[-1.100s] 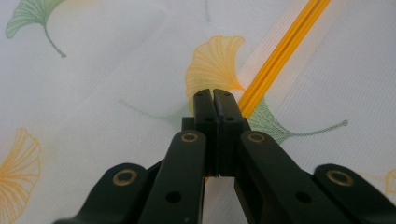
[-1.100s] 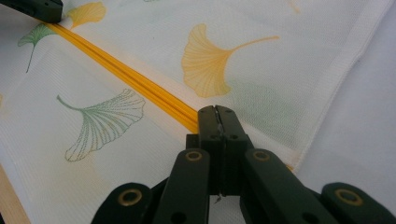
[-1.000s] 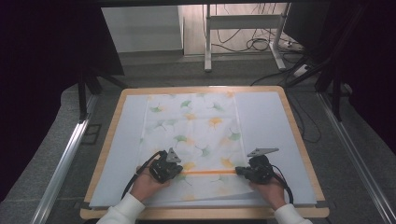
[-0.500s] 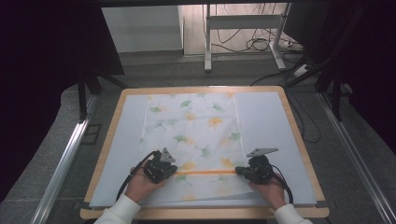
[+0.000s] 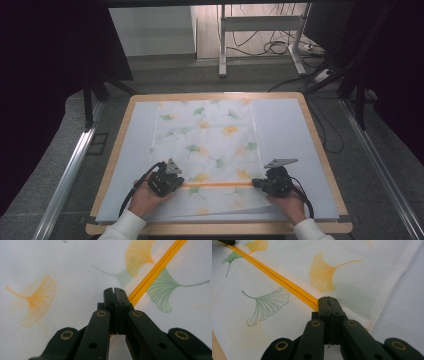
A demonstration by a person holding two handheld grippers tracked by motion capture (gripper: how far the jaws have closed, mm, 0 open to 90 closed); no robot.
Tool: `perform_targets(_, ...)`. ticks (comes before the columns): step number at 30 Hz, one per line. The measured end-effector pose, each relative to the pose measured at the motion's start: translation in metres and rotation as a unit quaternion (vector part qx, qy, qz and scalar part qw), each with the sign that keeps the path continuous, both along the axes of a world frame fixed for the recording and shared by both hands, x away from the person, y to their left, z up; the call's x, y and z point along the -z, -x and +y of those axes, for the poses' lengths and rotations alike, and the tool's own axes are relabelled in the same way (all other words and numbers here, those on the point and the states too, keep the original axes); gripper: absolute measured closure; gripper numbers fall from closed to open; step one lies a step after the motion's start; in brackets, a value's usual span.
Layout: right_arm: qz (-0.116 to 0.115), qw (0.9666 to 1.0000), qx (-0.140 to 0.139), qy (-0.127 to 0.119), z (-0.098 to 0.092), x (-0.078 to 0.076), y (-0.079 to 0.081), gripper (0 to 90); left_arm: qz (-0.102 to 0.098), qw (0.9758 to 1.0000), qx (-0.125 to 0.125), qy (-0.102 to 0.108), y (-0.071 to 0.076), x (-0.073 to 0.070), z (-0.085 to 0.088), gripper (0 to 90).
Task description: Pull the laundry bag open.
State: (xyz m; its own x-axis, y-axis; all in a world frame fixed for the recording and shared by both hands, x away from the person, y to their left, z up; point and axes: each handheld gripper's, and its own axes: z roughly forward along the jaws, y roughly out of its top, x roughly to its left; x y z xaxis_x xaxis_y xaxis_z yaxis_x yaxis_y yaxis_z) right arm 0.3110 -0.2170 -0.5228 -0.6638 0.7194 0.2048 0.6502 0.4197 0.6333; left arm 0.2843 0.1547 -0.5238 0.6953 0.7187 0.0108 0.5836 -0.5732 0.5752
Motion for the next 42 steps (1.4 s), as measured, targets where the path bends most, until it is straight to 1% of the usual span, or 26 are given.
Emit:
perform_targets(10,-0.001,1.0,-0.001,0.001,0.0,0.0,0.0,89.4,0.005,0.9999,-0.011,0.004,0.002,0.0,0.012,90.0)
perform_targets(20,0.0,1.0,0.0,0.0,0.0,0.0,0.0,89.4,0.005,0.9997,-0.023,0.004,0.004,0.001,0.023,90.0)
perform_targets(24,-0.002,1.0,-0.002,0.002,0.0,0.0,0.0,89.4,0.003,0.9996,-0.028,0.0,0.006,0.001,0.027,90.0)
perform_targets(32,-0.002,1.0,-0.003,0.001,0.0,0.0,0.0,89.4,0.005,0.9995,-0.031,-0.001,0.005,0.001,0.03,90.0)
perform_targets(35,-0.002,1.0,-0.003,0.002,0.0,0.0,0.0,89.4,0.002,0.9994,-0.033,-0.007,0.006,0.001,0.031,90.0)
perform_targets(42,-0.002,1.0,-0.003,0.002,0.0,0.0,0.0,89.4,0.003,0.9989,-0.046,-0.005,0.009,0.001,0.044,90.0)
